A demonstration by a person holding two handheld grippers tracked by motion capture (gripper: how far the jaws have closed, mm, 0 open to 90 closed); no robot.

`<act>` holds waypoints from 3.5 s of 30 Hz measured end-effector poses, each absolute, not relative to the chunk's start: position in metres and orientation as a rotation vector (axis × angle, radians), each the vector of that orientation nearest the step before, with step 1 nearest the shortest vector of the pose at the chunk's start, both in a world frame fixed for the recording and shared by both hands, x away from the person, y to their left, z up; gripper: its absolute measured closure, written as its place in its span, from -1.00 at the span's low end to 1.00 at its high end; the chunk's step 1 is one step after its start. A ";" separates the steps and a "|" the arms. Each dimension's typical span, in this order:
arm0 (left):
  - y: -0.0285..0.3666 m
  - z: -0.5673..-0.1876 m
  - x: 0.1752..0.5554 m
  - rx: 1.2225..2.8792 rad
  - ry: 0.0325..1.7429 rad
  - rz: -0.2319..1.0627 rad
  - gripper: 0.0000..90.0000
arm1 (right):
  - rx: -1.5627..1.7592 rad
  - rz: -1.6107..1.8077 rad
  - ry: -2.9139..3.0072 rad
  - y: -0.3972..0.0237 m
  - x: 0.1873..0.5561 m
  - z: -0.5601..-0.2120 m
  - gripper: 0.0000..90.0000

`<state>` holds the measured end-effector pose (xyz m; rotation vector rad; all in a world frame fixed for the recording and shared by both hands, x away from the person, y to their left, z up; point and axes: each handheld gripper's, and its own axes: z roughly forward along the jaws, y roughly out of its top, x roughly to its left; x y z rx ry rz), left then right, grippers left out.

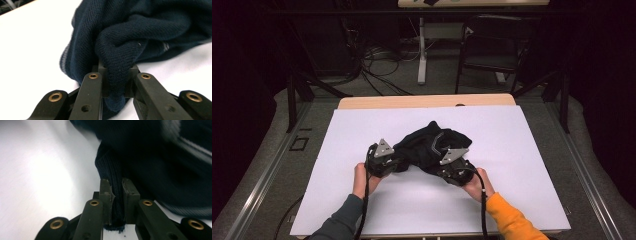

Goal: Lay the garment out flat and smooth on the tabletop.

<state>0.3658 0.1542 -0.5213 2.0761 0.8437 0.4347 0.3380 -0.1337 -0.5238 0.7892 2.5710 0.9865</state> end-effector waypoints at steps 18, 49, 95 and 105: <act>0.175 -0.517 0.374 2.091 0.988 0.394 -0.10 | 0.882 0.983 2.630 -0.201 0.312 -0.519 0.07; 0.165 -0.529 0.383 2.052 1.006 0.475 0.60 | 1.050 1.059 2.211 -0.191 0.382 -0.492 0.96; 0.130 -0.542 0.331 2.414 0.676 0.167 0.78 | 0.866 0.774 2.580 -0.178 0.333 -0.542 0.88; 0.119 -0.529 0.323 2.394 0.683 0.173 -0.10 | 0.954 0.908 2.493 -0.194 0.316 -0.527 -0.09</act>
